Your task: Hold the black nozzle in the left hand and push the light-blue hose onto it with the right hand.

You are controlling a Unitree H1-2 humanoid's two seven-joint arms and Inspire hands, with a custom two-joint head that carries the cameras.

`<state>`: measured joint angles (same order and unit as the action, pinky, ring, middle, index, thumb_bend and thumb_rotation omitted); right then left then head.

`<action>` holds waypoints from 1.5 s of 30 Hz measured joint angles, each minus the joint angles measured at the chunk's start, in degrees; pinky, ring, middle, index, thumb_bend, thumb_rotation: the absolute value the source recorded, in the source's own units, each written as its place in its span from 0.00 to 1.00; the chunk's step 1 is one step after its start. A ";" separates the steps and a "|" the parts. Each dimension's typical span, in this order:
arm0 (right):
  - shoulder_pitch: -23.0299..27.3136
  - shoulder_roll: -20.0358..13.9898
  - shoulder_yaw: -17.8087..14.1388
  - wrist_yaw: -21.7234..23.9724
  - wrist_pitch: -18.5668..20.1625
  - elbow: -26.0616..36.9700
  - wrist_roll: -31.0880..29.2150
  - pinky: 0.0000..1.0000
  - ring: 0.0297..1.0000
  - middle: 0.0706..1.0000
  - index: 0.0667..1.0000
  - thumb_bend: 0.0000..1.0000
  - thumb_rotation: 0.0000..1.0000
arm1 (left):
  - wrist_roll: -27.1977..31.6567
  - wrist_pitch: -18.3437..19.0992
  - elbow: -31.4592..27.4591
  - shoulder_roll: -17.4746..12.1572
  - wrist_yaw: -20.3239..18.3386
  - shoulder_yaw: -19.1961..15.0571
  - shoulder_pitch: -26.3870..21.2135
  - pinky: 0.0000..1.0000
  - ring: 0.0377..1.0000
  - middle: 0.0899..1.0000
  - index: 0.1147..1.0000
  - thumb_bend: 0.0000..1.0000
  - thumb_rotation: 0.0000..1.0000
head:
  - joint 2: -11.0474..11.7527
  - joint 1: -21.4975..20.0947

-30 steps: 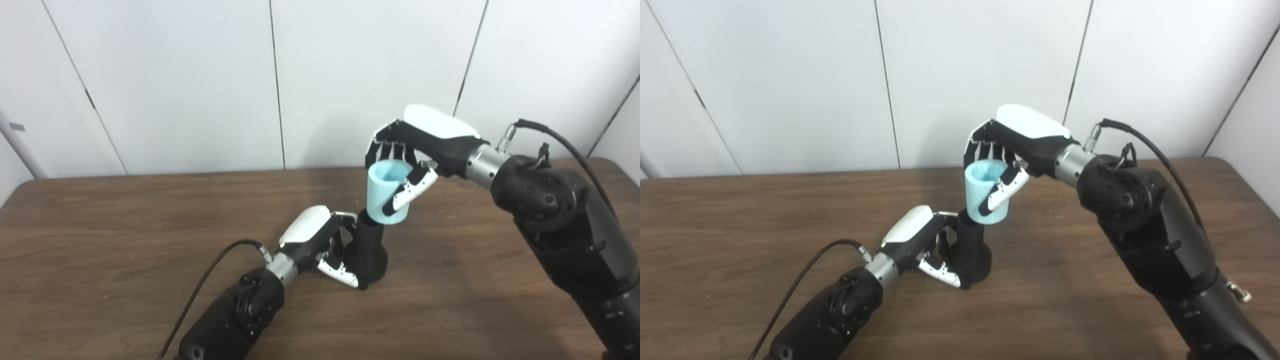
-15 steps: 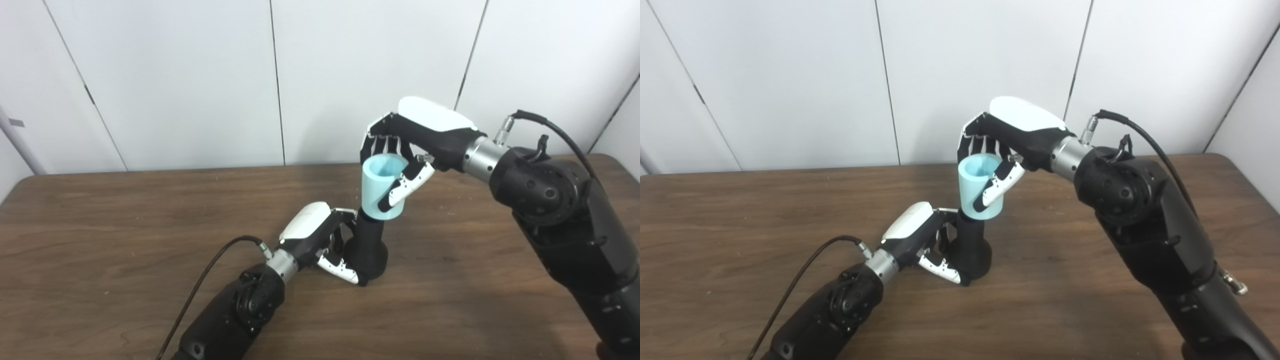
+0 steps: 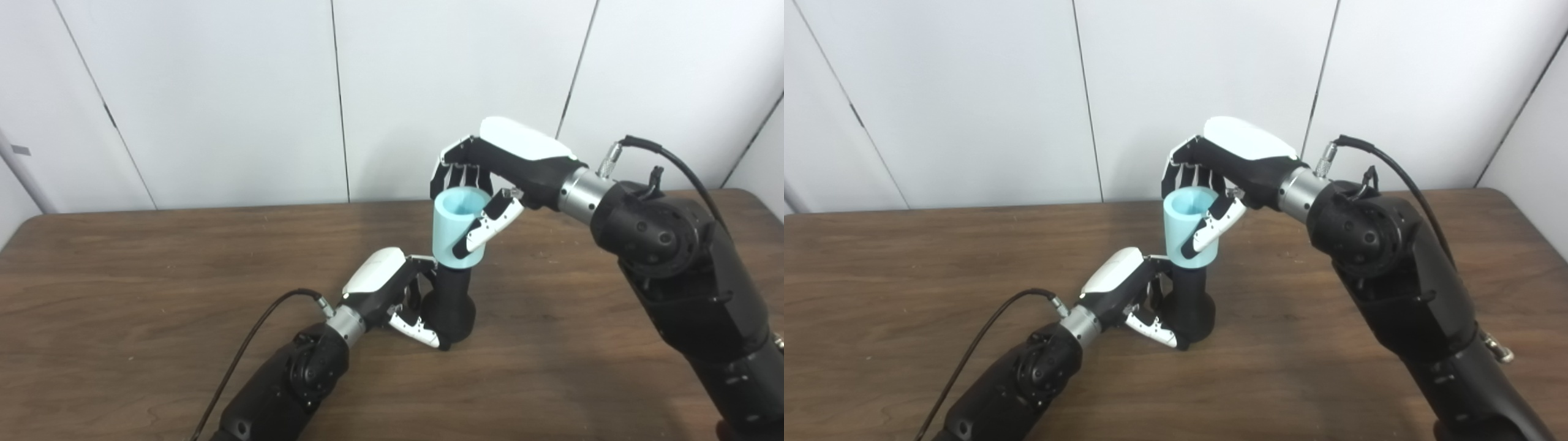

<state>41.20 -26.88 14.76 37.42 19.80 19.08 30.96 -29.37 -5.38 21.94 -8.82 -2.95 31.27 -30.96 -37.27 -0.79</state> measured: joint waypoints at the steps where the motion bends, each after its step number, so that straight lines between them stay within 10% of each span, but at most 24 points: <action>1: -0.19 -0.04 0.08 -0.02 0.01 0.00 0.09 0.33 0.37 0.42 0.49 0.52 0.00 | 0.00 0.00 0.00 -0.01 -0.02 -0.02 0.00 0.44 0.44 0.42 0.44 0.52 0.00 | -0.09 0.00; 45: -6.10 1.96 3.25 -4.77 0.38 -2.35 0.34 0.35 0.37 0.43 0.49 0.52 0.00 | -0.13 1.15 -1.67 -0.31 -1.93 -0.99 0.63 0.38 0.42 0.42 0.44 0.52 0.00 | -1.58 0.44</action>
<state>35.09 -24.92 18.00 32.65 20.17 16.73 31.30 -29.50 -4.23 20.26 -9.13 -4.88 30.29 -30.33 -38.85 -0.35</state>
